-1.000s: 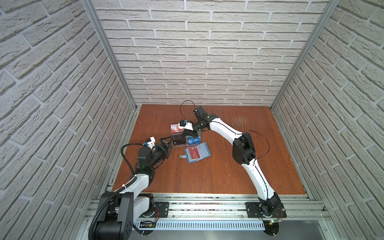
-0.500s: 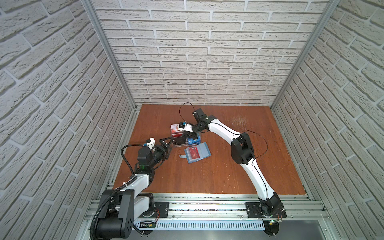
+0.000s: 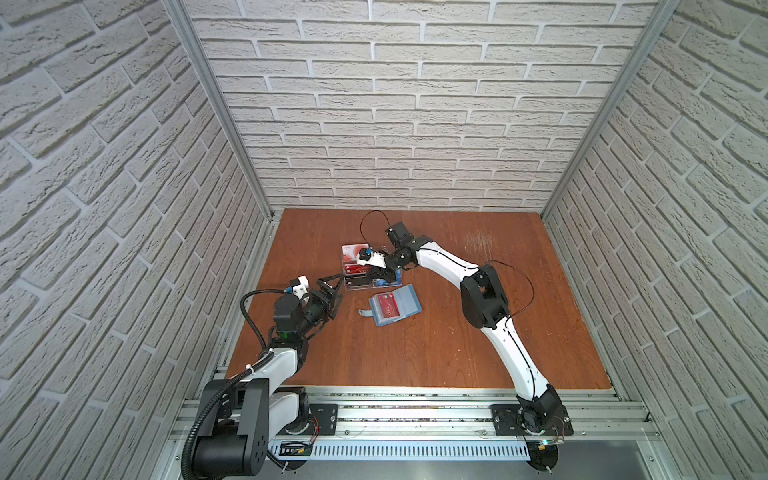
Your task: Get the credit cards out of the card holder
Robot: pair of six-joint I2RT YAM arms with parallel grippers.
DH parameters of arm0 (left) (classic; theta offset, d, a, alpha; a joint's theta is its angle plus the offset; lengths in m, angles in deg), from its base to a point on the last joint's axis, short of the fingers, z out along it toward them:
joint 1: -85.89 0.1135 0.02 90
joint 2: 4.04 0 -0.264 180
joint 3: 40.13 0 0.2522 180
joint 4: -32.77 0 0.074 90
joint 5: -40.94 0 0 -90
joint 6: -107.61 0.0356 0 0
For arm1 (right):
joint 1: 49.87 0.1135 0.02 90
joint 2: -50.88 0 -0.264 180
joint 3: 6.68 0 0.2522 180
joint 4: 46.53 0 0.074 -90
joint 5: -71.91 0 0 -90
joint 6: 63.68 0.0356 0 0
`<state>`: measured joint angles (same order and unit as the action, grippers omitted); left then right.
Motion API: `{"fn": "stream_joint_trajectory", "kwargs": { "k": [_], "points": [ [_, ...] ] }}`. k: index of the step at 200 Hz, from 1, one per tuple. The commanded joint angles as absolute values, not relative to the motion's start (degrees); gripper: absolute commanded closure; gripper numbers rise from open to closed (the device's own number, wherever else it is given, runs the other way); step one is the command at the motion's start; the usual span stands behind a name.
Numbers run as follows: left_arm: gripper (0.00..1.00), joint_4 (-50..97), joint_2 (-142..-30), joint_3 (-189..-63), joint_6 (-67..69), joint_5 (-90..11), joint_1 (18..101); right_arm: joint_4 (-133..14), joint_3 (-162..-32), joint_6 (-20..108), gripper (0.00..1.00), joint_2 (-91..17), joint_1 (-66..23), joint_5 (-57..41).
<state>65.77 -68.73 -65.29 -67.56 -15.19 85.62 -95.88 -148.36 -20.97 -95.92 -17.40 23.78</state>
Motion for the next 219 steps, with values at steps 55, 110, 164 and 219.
{"fn": "stream_joint_trajectory", "kwargs": {
  "k": [55,110,164,219],
  "points": [
    [0.02,69.4,-68.3,-64.2,-67.3,-14.2,86.3,-93.5,-147.4,-18.8,0.81,-93.1,-17.2,23.4],
    [0.02,69.3,-68.3,-64.2,-67.3,-14.3,86.3,-93.2,-147.4,-18.2,0.78,-92.8,-17.2,23.9],
    [0.02,69.1,-68.3,-64.2,-67.3,-14.2,86.3,-92.5,-147.0,-17.5,0.76,-91.7,-17.2,24.4],
    [0.02,68.9,-68.1,-64.3,-67.3,-14.2,86.3,-91.4,-145.3,-17.4,0.74,-89.6,-17.1,24.8]
  ]
}}
